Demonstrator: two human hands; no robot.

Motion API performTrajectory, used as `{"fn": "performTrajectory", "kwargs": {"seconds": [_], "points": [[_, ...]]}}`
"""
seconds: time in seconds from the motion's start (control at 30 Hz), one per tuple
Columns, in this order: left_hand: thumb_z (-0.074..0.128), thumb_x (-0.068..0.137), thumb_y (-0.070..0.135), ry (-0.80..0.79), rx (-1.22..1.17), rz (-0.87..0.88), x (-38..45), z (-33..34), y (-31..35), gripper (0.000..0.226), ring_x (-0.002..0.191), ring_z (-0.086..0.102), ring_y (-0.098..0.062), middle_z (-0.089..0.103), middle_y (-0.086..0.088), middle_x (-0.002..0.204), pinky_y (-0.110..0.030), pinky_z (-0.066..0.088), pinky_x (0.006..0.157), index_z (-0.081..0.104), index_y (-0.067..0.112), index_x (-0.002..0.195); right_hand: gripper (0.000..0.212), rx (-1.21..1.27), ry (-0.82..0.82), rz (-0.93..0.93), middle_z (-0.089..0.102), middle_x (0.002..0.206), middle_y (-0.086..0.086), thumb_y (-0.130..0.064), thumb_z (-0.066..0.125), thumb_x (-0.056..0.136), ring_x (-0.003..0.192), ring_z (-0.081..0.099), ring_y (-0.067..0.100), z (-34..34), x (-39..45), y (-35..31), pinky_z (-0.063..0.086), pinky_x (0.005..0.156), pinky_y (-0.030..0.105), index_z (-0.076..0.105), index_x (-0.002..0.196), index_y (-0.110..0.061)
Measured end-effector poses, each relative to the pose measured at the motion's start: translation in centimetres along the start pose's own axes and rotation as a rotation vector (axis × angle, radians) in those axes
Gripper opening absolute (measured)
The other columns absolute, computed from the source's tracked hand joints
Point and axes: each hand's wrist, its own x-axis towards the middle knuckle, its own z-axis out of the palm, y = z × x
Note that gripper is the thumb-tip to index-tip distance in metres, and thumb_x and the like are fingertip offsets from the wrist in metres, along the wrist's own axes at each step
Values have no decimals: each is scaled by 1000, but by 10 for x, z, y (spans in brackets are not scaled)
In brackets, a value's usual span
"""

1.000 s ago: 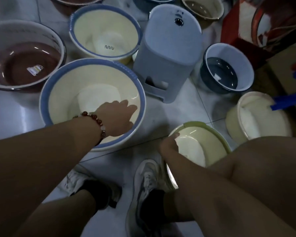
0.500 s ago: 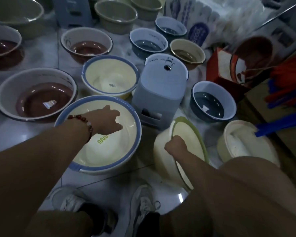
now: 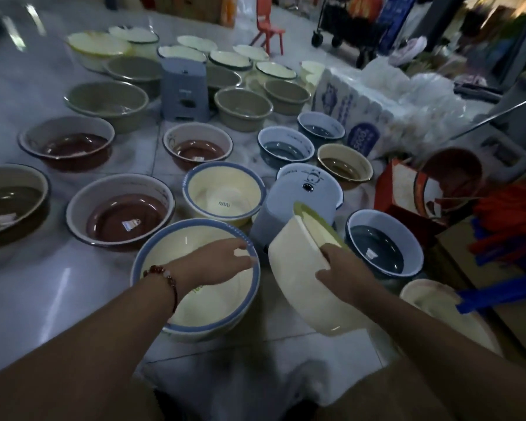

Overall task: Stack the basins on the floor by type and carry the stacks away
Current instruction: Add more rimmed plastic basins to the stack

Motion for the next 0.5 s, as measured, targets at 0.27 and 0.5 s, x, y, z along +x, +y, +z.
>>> {"fn": "performTrajectory", "kwargs": {"seconds": [0.27,0.5], "points": [[58,78,74,-103,-924,-307,10,5,-32,81,127,48,-41,44,-19,142,-57,45,102,38,31,143,32,3,160,-468,69,93,-3,-17,59,80,82,65,23,45,-9,-22,46,65,31,67,110,-22],[60,92,22,200,-1106,-563,30,0,-62,42,85,65,-28,62,-16,105,-39,58,62,50,5,129,34,42,237,-730,69,77,-1,-15,63,67,67,64,24,73,12,-70,54,60,34,75,98,-21]]}}
